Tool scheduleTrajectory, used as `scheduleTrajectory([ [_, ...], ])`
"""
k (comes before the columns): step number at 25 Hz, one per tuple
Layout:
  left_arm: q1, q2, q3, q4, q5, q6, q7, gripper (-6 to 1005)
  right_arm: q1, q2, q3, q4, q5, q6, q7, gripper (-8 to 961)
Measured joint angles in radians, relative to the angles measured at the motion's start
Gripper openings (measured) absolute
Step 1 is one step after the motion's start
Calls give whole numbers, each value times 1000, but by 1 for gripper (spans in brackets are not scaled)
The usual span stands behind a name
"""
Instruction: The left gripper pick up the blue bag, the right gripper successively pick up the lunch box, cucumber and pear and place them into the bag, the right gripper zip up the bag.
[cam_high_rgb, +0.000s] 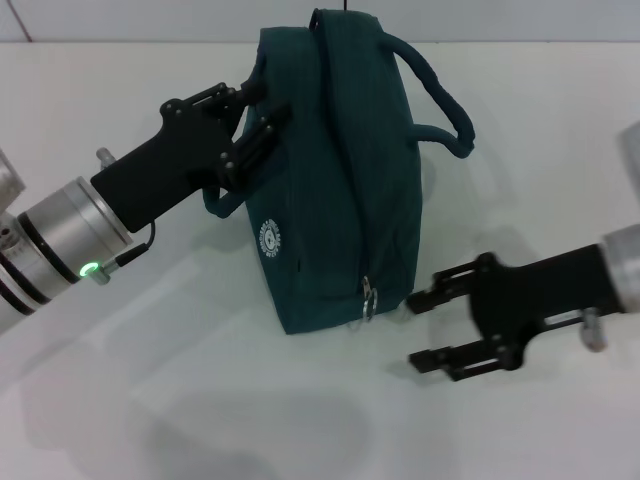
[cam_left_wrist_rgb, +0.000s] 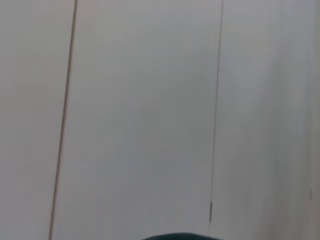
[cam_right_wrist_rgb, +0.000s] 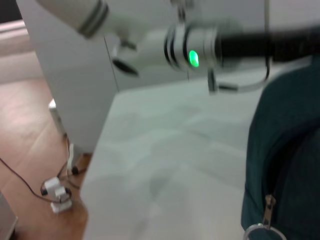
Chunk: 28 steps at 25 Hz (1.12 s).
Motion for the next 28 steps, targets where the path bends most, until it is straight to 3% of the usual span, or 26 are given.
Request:
scheduleTrajectory([
  [5,2,0,1,0,0,35,4,373,47,1,-139,87,113,132,0,602],
  [12,6,1,1,0,8,47,5,373,48,1,-254,86,231,192,-5,584],
  [28,2,3,2,0,13,41,5,372,47,1,-305,86,292,215,-34,571],
])
